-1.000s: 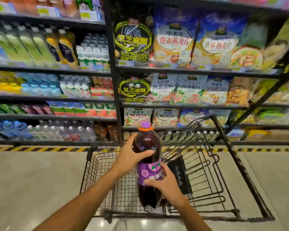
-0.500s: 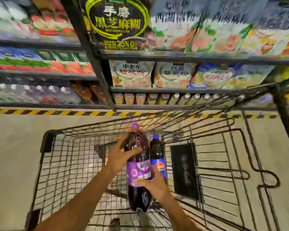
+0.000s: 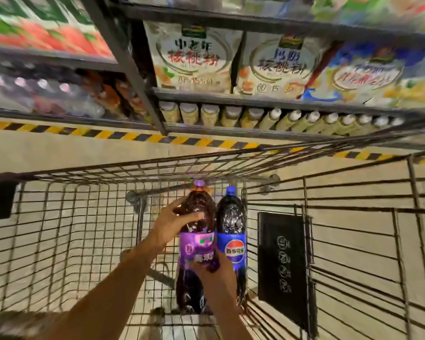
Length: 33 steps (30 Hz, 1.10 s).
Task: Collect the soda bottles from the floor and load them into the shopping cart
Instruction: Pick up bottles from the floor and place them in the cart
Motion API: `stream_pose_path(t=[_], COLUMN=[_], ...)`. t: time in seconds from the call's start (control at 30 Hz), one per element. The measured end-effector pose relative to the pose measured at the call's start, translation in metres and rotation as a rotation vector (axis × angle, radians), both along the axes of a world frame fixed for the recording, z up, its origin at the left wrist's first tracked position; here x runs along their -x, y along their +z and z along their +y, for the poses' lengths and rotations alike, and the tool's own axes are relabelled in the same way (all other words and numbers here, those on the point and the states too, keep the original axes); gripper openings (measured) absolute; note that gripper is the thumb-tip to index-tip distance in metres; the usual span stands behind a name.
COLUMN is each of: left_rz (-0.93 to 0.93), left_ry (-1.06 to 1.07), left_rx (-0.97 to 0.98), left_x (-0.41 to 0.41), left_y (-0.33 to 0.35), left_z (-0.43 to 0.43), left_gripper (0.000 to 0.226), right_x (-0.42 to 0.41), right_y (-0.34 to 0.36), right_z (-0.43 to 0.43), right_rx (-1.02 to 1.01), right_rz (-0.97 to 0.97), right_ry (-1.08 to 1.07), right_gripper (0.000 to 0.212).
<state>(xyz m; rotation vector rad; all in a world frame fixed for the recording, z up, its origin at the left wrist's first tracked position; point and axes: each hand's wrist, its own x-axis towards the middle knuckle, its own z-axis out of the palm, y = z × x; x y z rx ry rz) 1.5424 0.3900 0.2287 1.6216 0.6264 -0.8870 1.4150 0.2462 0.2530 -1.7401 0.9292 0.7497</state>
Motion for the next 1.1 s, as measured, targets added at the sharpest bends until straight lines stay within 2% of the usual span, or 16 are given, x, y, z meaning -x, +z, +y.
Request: stream_pose_path(t=[0.07, 0.1, 0.2, 0.27, 0.4, 0.53, 0.63, 0.8, 0.93, 1.1], left_rz=[-0.035, -0.047, -0.072, -0.101, -0.233, -0.314, -0.310, -0.336, -0.326, -0.266], left_ry=[-0.039, -0.065, -0.220, -0.350, -0.728, -0.867, -0.832, -0.682, -0.535, -0.332], left_rx=[-0.135, -0.200, -0.310, -0.371, -0.684, -0.913, -1.023, -1.139, -1.241, -1.356], left_x=[0.002, 0.002, 0.000, 0.001, 0.020, 0.053, 0.076, 0.123, 0.179, 0.274], left_y=[-0.009, -0.010, 0.007, 0.033, 0.117, 0.198, 0.255, 0.340, 0.399, 0.454], left_z=[-0.003, -0.006, -0.010, -0.004, 0.031, 0.086, 0.129, 0.179, 0.216, 0.254], left_gripper=[0.102, 0.097, 0.075, 0.072, 0.058, 0.066, 0.068, 0.061, 0.057, 0.058], right_x=[0.004, 0.006, 0.005, 0.001, -0.014, -0.047, -0.078, -0.101, -0.082, -0.028], right_y=[0.000, 0.001, 0.006, 0.017, 0.064, 0.132, 0.185, 0.269, 0.327, 0.387], right_z=[0.002, 0.001, -0.004, -0.008, 0.000, 0.028, 0.056, 0.110, 0.160, 0.223], right_rx=[0.100, 0.118, 0.139, 0.147, 0.178, 0.255, 0.364, 0.525, 0.652, 0.707], right_rz=[0.027, 0.041, 0.056, 0.014, -0.097, -0.186, -0.248, -0.403, -0.560, -0.759], right_ry=[0.049, 0.077, 0.193, 0.283, 0.642, 1.018, 1.275, 1.529, 1.743, 1.915], right_gripper=[0.017, 0.015, 0.024, 0.029, 0.045, 0.059, 0.052, 0.043, 0.042, 0.041])
